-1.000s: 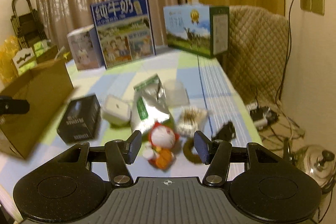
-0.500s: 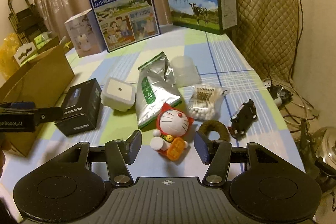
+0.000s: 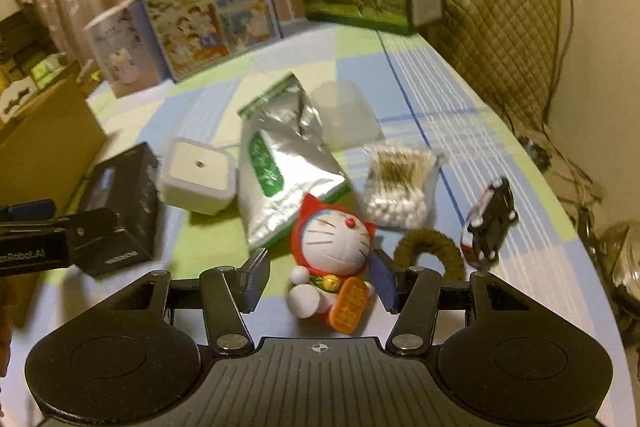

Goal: Organize objects
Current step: 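Grasp the black FLYCO box with the left tool while the right tool grasps the red Doraemon figure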

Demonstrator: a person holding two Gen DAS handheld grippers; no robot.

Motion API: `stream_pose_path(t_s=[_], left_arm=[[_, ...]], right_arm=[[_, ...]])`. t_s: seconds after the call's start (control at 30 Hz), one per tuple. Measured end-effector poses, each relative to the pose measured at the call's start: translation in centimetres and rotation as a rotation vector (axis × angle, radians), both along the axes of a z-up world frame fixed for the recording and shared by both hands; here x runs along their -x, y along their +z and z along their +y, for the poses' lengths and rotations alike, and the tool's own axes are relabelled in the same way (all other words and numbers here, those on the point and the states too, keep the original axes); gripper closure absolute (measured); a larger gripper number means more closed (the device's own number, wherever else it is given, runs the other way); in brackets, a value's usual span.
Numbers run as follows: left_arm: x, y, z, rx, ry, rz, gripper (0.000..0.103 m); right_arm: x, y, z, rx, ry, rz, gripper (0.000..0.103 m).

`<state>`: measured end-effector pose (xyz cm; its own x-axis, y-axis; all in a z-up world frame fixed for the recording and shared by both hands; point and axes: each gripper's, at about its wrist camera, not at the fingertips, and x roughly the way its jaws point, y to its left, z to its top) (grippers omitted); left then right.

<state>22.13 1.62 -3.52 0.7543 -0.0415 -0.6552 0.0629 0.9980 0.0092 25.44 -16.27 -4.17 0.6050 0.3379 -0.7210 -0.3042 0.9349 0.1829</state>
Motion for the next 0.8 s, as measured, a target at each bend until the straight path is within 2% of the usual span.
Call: stream_pose_path(t_s=[0.23,0.3,0.47,0.67,0.8], left_arm=[[-2.4,-1.4,-0.2,-0.005,0.008,0.034,0.001],[-2.9,-1.7,-0.5,-0.03,0.018,0.046,0.001],[-3.3,-2.3,-0.7,-0.061,0.032,0.063,0.002],[-2.1,-2.1,-0.8,-0.057,0.01,0.092,0.027],[0.7,-1.7,-0.9,-0.051,-0.015,0.125,0.027]], right_arm=[[-0.2,-0.6,0.5,0.03,0.003,0.017,0.051],[-0.2,-0.6,0.7,0.049,0.005,0.014,0.059],[-0.1,-0.6,1.0,0.035,0.029,0.031,0.06],[0.5,-0.2,1.2,0.022,0.044,0.041,0.062],[1.4,0.1,1.0,0.022,0.052,0.05,0.063]])
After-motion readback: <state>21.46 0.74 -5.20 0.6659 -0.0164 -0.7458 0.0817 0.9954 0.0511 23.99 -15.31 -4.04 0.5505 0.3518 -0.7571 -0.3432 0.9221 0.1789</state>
